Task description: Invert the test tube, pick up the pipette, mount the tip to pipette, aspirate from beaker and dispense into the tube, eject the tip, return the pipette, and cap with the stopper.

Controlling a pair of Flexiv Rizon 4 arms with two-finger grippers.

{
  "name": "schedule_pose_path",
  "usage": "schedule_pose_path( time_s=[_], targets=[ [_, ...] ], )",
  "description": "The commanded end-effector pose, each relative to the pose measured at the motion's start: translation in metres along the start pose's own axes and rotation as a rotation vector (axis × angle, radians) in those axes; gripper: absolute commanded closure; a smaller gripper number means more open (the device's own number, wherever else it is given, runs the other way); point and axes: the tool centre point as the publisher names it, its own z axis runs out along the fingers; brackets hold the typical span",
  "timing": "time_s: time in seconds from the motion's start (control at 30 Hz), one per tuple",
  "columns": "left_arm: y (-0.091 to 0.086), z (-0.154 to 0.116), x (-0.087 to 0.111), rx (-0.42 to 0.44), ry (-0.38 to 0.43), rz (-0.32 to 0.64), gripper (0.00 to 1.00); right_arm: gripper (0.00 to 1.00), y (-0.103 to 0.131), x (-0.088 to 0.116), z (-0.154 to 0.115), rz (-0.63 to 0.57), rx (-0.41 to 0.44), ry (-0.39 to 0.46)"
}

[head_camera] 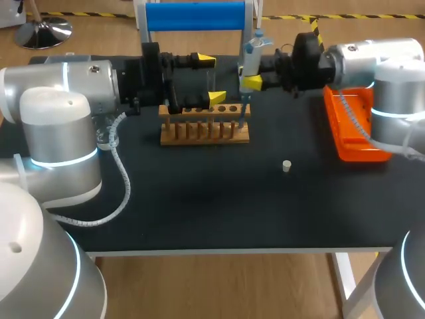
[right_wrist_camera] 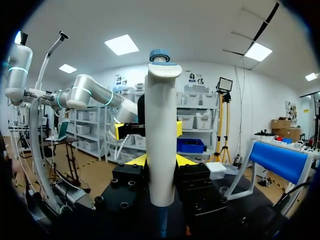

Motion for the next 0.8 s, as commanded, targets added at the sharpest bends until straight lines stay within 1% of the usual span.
schedule_pose_path(
  time_s=[0.03,0.67,0.8],
  targets=[
    [0.000,0.000,0.001,0.001,-0.003,0.001,0.00,1.00,0.002,-0.002,-0.013,0.000,0.003,0.021],
    [0.000,0.000,0.001,0.001,-0.003,0.001,0.00,1.00,0.002,-0.002,-0.013,0.000,0.003,0.021],
    [0.000,0.000,0.001,0.001,-0.003,0.001,0.00,1.00,0.016,-0.007,-0.019,-0.019,0.010,0.040]
  ],
)
